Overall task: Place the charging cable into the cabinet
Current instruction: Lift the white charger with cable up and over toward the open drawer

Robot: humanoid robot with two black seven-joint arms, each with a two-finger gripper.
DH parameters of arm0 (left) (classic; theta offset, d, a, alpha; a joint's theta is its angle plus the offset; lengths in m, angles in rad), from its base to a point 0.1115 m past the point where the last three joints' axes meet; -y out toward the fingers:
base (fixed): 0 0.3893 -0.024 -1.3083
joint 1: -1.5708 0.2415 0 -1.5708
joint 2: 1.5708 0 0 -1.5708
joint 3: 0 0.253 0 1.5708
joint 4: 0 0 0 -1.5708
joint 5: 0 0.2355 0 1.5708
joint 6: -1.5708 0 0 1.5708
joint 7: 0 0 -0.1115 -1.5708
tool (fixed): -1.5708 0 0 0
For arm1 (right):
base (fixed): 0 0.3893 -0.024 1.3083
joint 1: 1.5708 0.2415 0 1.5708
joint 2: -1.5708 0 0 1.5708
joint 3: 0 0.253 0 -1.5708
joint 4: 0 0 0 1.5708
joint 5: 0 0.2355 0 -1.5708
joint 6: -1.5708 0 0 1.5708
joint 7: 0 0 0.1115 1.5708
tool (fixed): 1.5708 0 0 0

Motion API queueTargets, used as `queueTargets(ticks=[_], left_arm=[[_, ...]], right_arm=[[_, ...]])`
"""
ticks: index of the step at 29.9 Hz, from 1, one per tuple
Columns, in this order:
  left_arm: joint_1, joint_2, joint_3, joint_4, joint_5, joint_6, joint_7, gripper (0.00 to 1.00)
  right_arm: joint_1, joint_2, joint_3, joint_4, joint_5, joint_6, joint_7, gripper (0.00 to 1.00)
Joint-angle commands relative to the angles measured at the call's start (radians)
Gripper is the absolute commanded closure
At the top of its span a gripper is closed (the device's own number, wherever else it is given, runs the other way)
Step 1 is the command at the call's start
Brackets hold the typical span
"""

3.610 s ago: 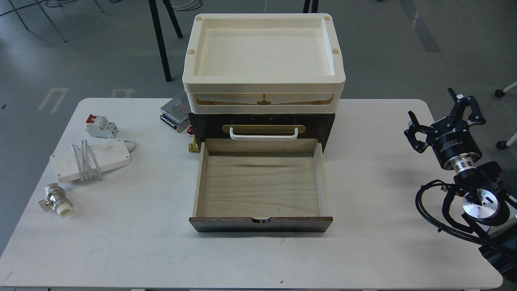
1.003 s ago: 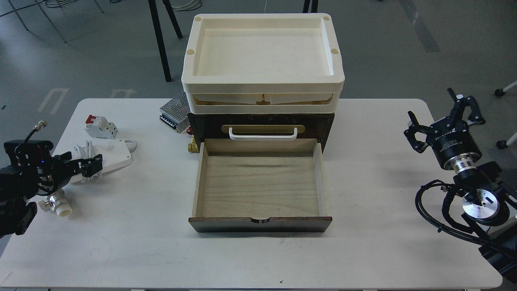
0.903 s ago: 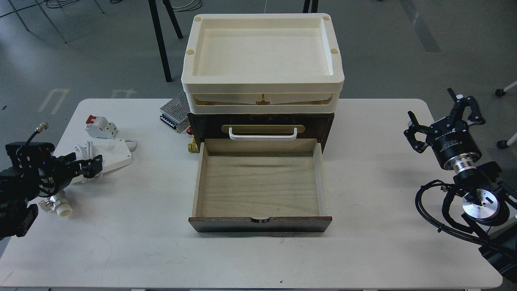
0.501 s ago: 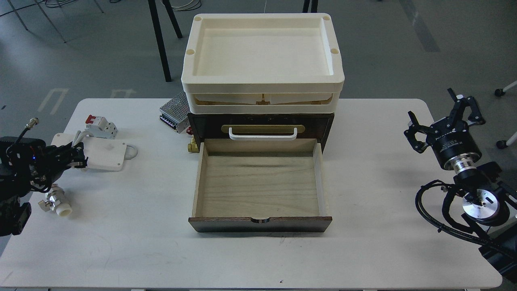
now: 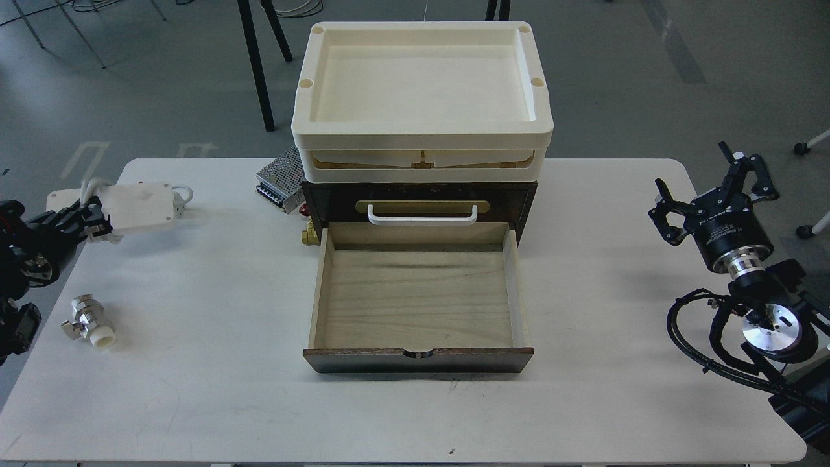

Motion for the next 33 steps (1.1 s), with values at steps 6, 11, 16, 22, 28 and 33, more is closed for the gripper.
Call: queueTargets(ticks=[6,11,16,22,28,33], left_arm=[[-0.145,0.162,-0.003,-0.001,-0.357,-0.318,0.000,0.97],[-0.327,0.242,-0.004,-0.001,-0.408,-0.516,0.000,0.97],[-0.510,0.261,-0.012,-0.003,-0.408,-0.652,0.000,0.96],[-0.666,0.252,-0.012,-0.012,-0.408,-0.670,0.000,0.96],[-0.798,0.212,-0.011,-0.017,-0.405,-0.670,0.000,0.98],[-0.861,0.154,-0.009,-0.017,-0.403,-0.670,0.000,1.00]], right_arm=[[0.000,0.002,0.000,0.000,0.000,0.000,0.000,0.01],[0.000,0.002,0.000,0.000,0.000,-0.001,0.000,0.01],[0.000,0.002,0.000,0.000,0.000,0.000,0.000,0.01],[0.000,0.000,0.000,0.000,0.001,-0.001,0.000,0.01],[0.000,0.002,0.000,0.000,0.000,-0.001,0.000,0.01],[0.000,0.002,0.000,0.000,0.000,-0.001,0.000,0.01]])
